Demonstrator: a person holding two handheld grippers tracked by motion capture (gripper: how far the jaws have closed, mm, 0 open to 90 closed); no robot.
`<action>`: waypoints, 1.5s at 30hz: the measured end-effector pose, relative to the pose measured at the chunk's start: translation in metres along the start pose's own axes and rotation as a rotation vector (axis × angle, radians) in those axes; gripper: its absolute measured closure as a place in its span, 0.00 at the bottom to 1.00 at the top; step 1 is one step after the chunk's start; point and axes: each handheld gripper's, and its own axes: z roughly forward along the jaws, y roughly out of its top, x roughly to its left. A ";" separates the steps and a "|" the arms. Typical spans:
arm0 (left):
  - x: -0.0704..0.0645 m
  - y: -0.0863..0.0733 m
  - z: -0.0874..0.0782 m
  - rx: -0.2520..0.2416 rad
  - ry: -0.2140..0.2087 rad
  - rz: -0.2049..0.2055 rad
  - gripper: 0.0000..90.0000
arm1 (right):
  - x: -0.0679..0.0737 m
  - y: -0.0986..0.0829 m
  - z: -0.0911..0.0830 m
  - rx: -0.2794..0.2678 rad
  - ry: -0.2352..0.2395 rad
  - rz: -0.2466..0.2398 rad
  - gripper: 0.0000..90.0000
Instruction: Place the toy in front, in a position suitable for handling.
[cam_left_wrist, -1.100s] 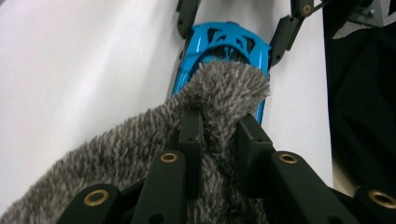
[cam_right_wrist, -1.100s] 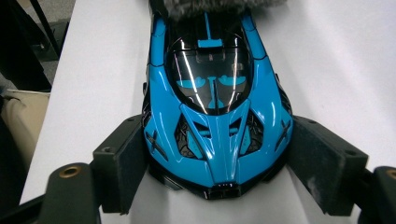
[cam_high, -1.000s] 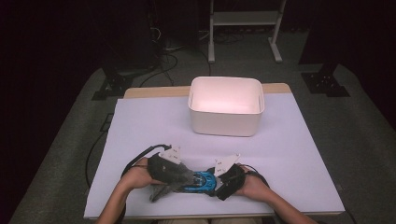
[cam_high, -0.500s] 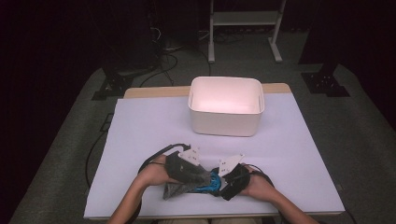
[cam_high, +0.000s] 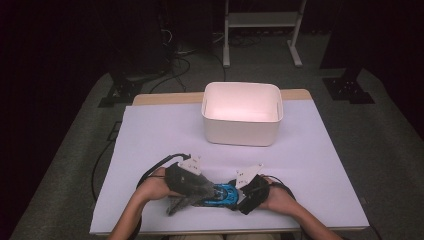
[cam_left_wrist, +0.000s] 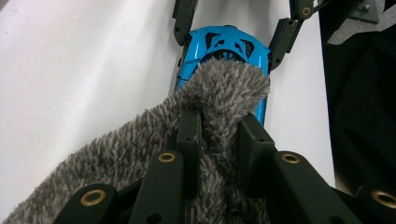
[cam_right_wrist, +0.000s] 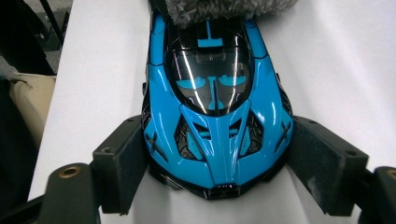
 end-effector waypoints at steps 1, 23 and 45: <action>0.000 0.000 0.000 0.003 0.000 0.000 0.82 | 0.000 0.001 0.000 0.006 0.000 -0.002 0.25; 0.001 0.005 0.003 0.029 -0.008 0.012 0.82 | -0.008 0.024 -0.003 -0.006 0.065 0.014 0.25; 0.003 0.006 -0.002 0.021 -0.010 0.004 0.81 | -0.032 0.011 0.005 -0.054 0.200 0.275 0.36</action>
